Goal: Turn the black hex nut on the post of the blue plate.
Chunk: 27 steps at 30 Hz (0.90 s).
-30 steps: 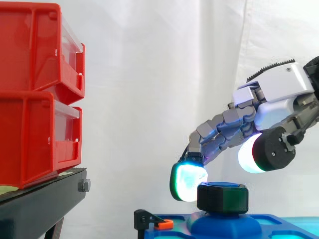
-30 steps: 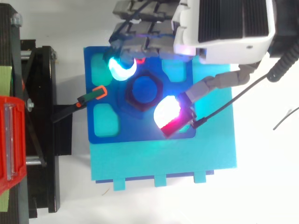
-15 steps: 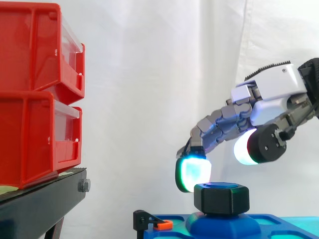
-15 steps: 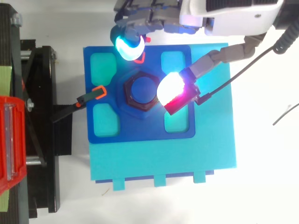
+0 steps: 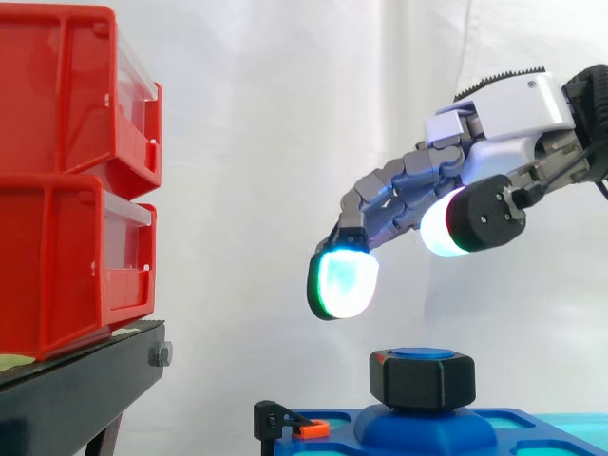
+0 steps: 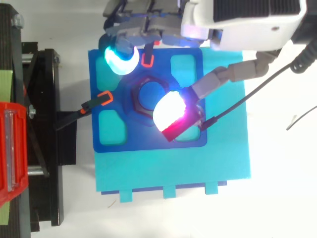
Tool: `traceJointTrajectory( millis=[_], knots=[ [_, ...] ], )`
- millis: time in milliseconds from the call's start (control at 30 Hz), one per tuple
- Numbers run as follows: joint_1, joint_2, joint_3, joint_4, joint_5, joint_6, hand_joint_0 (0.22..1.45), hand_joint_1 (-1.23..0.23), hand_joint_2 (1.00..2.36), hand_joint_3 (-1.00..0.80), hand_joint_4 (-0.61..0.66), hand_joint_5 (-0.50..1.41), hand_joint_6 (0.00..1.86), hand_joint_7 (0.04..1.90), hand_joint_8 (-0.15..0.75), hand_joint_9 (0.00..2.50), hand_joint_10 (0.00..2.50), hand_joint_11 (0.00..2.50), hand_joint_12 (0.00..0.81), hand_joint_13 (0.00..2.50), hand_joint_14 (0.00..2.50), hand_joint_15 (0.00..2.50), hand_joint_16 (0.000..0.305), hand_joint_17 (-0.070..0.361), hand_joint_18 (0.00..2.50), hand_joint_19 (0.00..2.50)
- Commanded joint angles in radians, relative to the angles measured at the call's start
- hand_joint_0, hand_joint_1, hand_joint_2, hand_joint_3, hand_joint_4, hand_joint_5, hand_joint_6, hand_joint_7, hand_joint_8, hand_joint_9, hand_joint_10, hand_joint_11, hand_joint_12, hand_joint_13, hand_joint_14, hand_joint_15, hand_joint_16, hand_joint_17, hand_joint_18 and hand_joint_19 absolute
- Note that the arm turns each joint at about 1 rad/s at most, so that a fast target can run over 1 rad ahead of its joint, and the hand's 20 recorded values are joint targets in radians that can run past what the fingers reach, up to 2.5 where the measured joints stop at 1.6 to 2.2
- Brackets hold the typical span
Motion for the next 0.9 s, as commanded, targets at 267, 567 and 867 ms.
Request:
traceJointTrajectory(
  millis=[267,567,867],
  knots=[
    [0.078,0.000,-0.013,0.014,0.092,0.056,0.48,-0.46,1.00,-0.50,0.21,-0.19,0.50,0.91,0.252,0.32,0.00,0.00,0.370,0.08,0.00,0.00,0.058,0.130,0.01,0.09],
    [0.116,0.000,-0.013,0.014,0.112,0.105,0.48,-0.46,1.00,-0.50,0.21,-0.19,0.50,0.91,0.251,0.32,0.00,0.00,0.369,0.08,0.00,0.00,0.058,0.130,0.01,0.09],
    [0.131,0.000,-0.042,0.017,0.137,0.122,0.48,-0.46,1.00,-0.50,0.22,-0.18,0.50,0.91,0.251,0.32,0.00,0.00,0.368,0.08,0.00,0.00,0.058,0.129,0.01,0.08]
  ],
)
